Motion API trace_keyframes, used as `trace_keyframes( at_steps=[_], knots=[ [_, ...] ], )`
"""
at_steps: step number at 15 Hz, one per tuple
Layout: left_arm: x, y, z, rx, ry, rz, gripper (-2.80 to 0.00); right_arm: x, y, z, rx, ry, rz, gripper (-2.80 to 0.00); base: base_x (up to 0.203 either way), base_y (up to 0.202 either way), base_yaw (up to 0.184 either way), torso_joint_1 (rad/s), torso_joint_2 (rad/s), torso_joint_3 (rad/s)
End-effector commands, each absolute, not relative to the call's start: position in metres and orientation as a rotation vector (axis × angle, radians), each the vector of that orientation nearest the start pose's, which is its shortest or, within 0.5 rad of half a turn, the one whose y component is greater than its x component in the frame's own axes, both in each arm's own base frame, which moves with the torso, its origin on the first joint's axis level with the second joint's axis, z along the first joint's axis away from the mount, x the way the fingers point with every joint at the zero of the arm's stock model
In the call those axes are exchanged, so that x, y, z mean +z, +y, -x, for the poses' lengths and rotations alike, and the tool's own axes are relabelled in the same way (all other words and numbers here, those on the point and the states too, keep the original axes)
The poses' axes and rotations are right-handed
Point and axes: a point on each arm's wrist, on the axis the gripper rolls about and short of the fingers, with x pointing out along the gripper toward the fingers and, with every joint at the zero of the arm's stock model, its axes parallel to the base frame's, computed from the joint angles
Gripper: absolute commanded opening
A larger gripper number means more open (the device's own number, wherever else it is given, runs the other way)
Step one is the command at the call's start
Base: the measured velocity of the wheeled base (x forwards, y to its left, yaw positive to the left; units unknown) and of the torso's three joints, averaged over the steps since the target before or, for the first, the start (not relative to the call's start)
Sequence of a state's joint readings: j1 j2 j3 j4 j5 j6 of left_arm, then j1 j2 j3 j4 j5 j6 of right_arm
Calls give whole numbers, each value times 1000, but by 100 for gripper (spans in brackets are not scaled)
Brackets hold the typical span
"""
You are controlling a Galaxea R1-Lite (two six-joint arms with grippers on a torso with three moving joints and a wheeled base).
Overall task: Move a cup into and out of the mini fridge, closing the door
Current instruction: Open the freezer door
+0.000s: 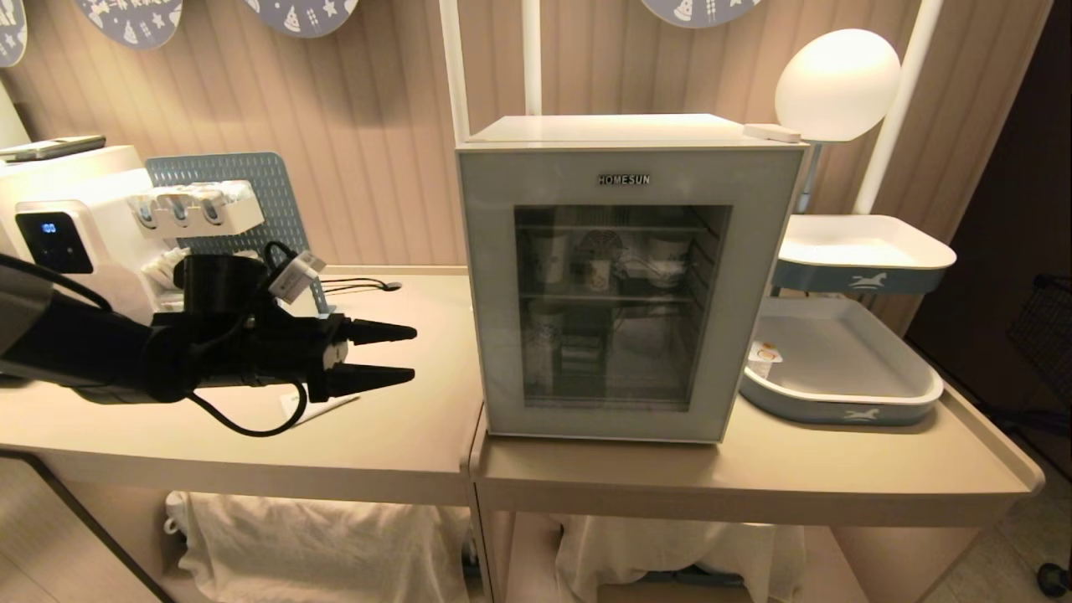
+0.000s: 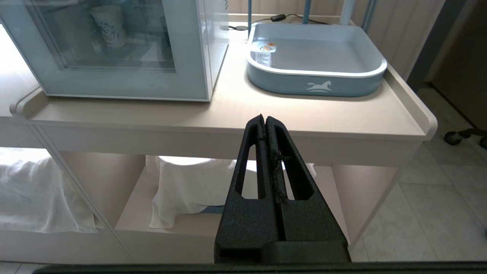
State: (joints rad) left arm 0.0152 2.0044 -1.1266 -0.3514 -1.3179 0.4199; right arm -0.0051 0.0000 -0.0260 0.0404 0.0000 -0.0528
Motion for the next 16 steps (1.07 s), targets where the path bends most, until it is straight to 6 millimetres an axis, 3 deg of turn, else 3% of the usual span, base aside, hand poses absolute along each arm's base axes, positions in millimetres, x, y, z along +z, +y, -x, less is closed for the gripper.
trace_keyframes(
  at_steps=[1,4,9,16],
  knots=[
    [127,-27,-380,-1326,192,-7,0,78,0,24,-4,19,54,-280,0,0,0,0,0,0],
    [127,-41,-390,-1249,251,10,0,78,0,24,-3,16,60,-280,0,0,0,0,0,0],
    [129,-64,-408,-1181,186,-12,0,78,0,24,-3,15,63,-280,0,0,0,0,0,0],
    [110,-98,-408,-1137,148,-20,0,78,0,24,-3,14,63,-280,0,0,0,0,0,0]
  ],
)
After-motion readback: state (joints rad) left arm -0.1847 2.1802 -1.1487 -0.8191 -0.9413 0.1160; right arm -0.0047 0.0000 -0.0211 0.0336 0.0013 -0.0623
